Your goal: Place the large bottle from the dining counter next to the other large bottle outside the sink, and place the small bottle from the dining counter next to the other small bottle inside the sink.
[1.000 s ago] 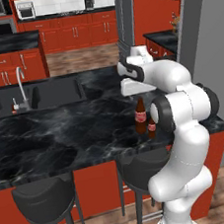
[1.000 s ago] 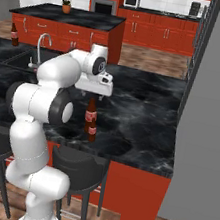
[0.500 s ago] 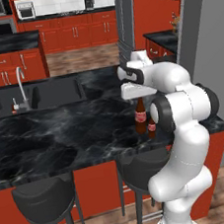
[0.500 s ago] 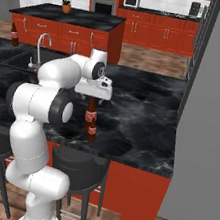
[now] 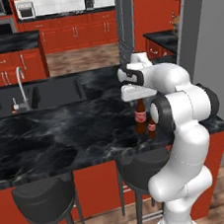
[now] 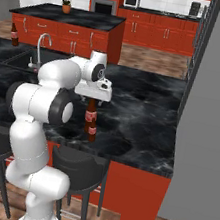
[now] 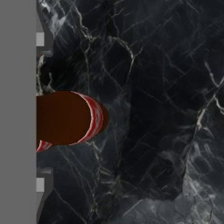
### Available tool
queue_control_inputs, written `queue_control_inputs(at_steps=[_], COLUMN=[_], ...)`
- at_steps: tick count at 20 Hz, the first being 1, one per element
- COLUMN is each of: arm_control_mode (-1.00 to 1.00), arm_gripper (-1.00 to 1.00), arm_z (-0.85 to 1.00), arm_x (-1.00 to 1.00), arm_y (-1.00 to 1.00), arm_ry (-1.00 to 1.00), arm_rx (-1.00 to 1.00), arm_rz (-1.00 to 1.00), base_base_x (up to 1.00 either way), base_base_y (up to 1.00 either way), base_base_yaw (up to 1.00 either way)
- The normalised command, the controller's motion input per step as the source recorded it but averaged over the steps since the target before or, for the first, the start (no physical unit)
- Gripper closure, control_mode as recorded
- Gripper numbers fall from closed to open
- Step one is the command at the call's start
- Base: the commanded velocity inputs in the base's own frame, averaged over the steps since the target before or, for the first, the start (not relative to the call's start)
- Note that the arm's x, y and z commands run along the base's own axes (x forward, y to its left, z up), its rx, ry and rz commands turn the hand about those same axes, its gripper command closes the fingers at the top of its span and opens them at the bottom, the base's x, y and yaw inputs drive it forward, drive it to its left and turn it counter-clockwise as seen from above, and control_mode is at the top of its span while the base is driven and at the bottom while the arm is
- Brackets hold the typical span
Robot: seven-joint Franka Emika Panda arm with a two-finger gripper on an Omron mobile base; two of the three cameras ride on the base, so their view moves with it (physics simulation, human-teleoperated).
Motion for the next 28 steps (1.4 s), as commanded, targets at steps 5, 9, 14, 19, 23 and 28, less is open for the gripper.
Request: queue_control_inputs(at_steps=[5,9,14,19,23,28], arm_control_mode=[-1.00,-1.00,-1.00,-1.00,-1.00,-1.00], arm_gripper=[-1.00,1.00,1.00,1.00,1.00,1.00], arm_z=[0.00,0.00,0.00,0.02,0.24,0.56], arm_x=[0.00,0.00,0.00,0.06,0.13,0.00], arm_y=[0.00,0.00,0.00,0.00,0.00,0.02], arm_ry=[0.00,0.00,0.00,0.03,0.03,0.00], arm_rx=[0.00,0.00,0.00,0.00,0.00,0.00], arm_rz=[0.00,0.00,0.00,0.00,0.00,0.00], base_base_x=[0.00,0.00,0.00,0.00,0.00,0.00], base_base_y=[0.00,0.00,0.00,0.00,0.00,0.00], base_base_yaw=[0.00,0.00,0.00,0.00,0.00,0.00])
